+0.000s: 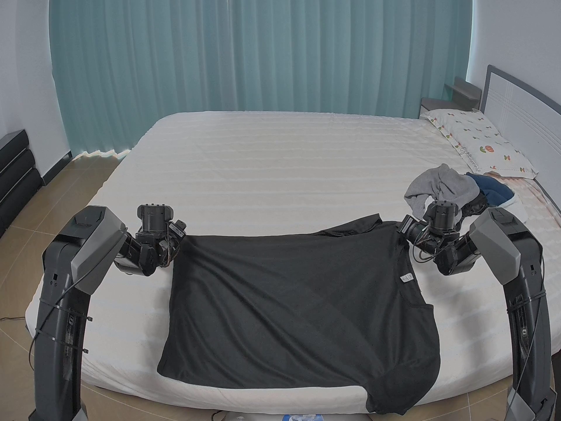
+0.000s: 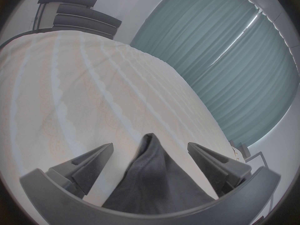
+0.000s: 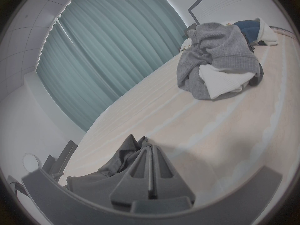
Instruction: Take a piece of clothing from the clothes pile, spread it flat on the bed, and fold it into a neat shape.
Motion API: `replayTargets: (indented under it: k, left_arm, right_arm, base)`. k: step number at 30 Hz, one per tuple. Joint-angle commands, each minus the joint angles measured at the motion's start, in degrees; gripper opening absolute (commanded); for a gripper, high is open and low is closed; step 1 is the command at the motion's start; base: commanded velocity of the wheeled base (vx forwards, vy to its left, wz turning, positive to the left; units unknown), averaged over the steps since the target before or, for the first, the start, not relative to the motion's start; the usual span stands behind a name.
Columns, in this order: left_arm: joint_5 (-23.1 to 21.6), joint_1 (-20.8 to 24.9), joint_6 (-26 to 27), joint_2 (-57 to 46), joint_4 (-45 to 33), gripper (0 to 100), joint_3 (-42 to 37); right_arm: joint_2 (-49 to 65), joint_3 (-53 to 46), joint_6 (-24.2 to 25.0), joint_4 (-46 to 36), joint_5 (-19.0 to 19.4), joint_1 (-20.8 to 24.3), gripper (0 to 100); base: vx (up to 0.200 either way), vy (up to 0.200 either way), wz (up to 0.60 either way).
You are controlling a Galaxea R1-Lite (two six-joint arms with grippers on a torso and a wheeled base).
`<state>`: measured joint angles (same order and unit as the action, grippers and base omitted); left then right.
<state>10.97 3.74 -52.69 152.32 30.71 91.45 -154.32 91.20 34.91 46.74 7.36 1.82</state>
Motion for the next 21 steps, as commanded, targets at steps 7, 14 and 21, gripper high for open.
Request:
replayTargets:
  k: [7, 14, 21]
  left_arm:
    - [-0.6, -0.1, -0.3, 0.6, 0.1, 100, 0.5]
    - [-0.8, -0.1, -0.3, 0.6, 0.1, 100, 0.4]
    - [-0.7, 0.1, -0.3, 0.5, 0.1, 100, 0.2]
  right_arm:
    - [-0.1, -0.1, 0.0, 0.6, -0.2, -2.3, 0]
    - [-1.1, 0.9, 0.0, 0.9, -0.2, -2.2, 0]
    - [-2.1, 2.3, -0.1, 0.8, -0.9, -2.3, 0]
  base:
    - [0.000, 0.000, 0.00]
    - [0.000, 0.000, 0.00]
    - [0.000, 0.000, 0.00]
